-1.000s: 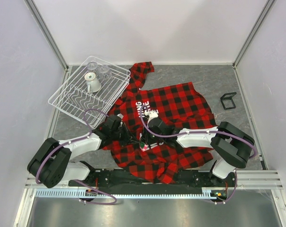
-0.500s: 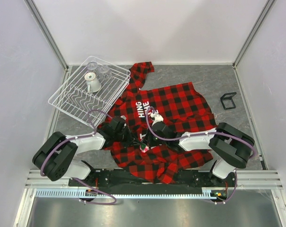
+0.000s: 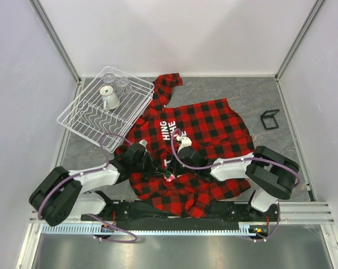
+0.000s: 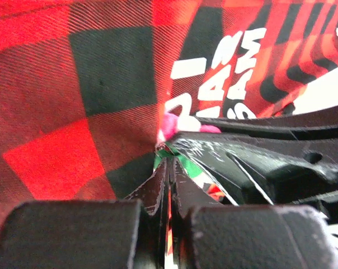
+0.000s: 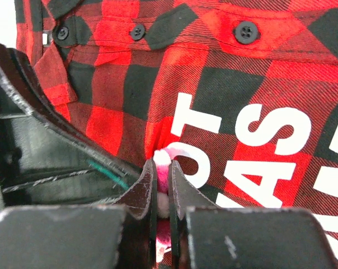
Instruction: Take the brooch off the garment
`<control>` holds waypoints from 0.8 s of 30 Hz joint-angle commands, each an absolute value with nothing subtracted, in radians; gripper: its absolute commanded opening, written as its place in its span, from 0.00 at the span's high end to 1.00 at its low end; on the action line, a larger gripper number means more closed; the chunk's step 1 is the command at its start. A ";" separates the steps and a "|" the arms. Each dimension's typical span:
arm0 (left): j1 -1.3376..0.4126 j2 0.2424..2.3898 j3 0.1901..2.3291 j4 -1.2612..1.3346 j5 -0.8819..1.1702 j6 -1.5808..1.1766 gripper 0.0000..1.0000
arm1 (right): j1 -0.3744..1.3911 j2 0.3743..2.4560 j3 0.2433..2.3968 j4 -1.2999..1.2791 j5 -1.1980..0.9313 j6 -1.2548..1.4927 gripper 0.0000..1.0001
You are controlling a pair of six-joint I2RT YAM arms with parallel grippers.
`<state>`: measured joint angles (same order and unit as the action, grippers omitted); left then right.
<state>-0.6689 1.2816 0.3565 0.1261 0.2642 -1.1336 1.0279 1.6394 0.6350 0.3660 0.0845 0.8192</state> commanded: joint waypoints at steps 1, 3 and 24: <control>-0.693 1.154 0.367 0.065 0.252 -1.077 0.94 | 1.049 1.631 0.638 0.459 0.072 0.738 1.00; -0.692 1.095 0.379 0.023 0.226 -1.059 0.90 | 1.049 1.621 0.638 0.448 0.081 0.713 1.00; -0.653 1.101 0.353 -0.019 0.175 -1.012 0.72 | 1.080 1.592 0.759 0.188 0.218 0.546 1.00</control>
<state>-0.6628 1.0912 0.3824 -0.0662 0.1894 -1.0344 1.0565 1.6173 0.6735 0.3141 0.1226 0.6235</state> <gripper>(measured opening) 0.280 0.092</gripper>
